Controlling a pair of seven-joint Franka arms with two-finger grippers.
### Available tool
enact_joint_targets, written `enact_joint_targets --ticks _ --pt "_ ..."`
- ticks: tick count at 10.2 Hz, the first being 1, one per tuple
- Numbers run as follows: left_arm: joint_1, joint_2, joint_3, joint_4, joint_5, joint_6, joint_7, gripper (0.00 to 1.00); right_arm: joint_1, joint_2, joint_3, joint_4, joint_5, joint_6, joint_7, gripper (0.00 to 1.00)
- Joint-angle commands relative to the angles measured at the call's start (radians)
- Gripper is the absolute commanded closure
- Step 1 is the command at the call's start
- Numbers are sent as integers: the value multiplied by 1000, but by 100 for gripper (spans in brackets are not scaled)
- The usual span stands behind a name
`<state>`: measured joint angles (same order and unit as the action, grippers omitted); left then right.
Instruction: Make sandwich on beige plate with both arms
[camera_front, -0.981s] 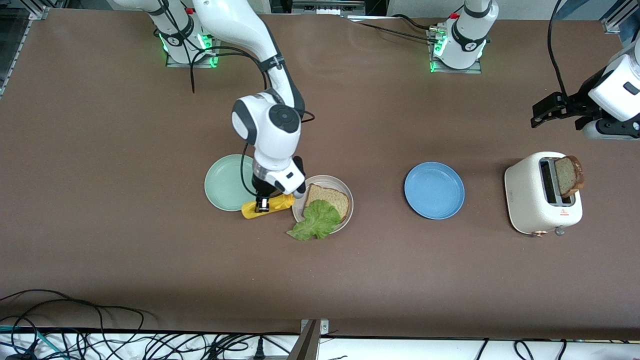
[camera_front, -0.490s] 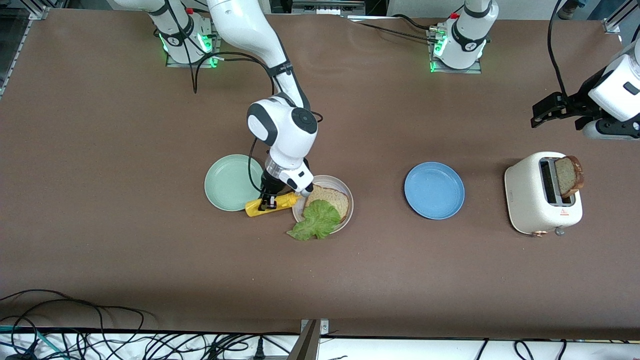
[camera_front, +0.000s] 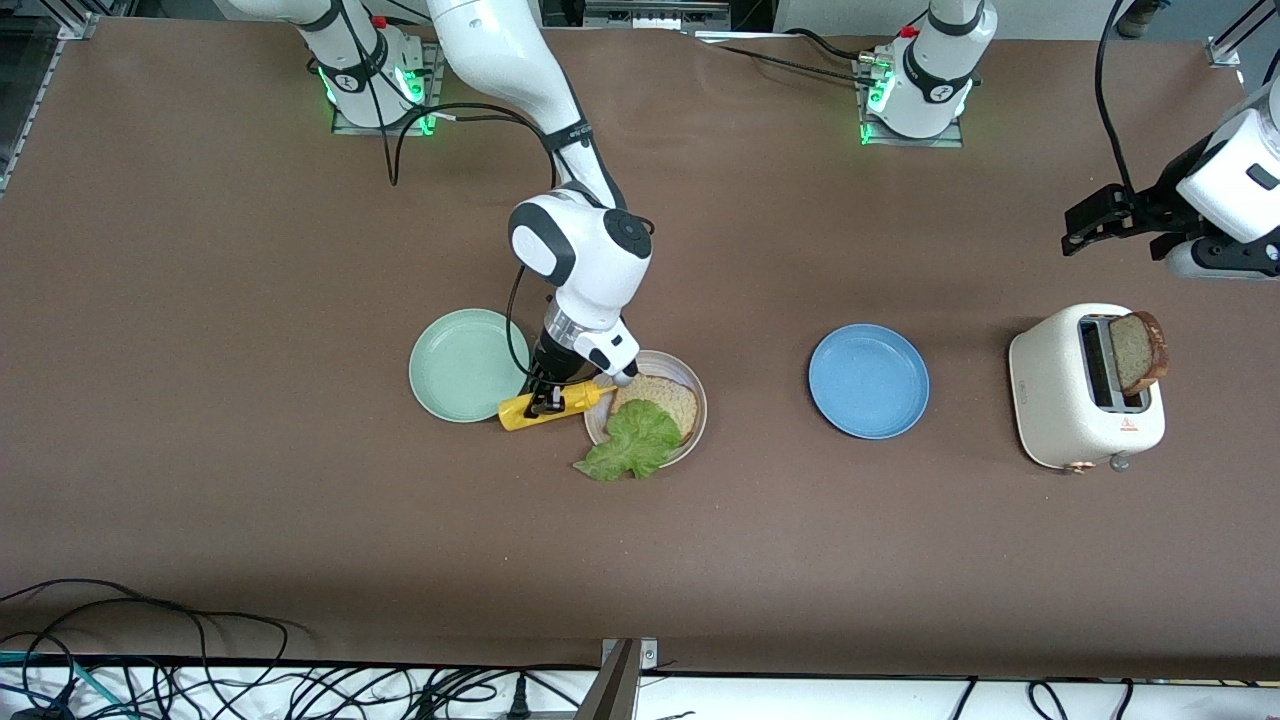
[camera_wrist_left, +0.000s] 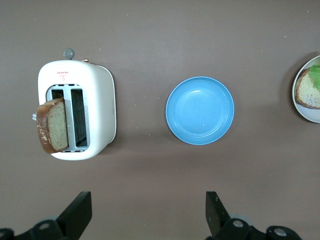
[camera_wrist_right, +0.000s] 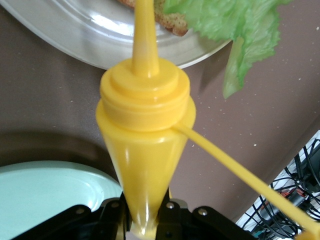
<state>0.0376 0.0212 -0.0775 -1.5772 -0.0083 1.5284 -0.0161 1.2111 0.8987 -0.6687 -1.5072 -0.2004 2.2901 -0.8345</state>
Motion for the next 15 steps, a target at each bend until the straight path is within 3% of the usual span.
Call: enact_joint_targets --ticks 1,3,6,8,11,15 --pt "-5 8 2 26 5 -20 -4 0 11 9 -20 19 -24 -11 15 100" --pt "-5 8 2 25 7 -20 -2 0 2 -20 -69 19 -2 -9 -30 100" --pt "-4 8 2 25 5 -20 -2 0 -42 -98 -150 9 171 -53 -183 100" --pt "-4 8 2 25 7 -20 -4 0 -134 -156 -175 5 354 -105 -364 100" --pt "-4 8 2 25 5 -20 -4 0 -350 -236 -175 -11 710 -266 -665 100" --pt "31 29 12 14 31 -16 5 0 -672 -235 -169 -65 1132 -570 -989 100"
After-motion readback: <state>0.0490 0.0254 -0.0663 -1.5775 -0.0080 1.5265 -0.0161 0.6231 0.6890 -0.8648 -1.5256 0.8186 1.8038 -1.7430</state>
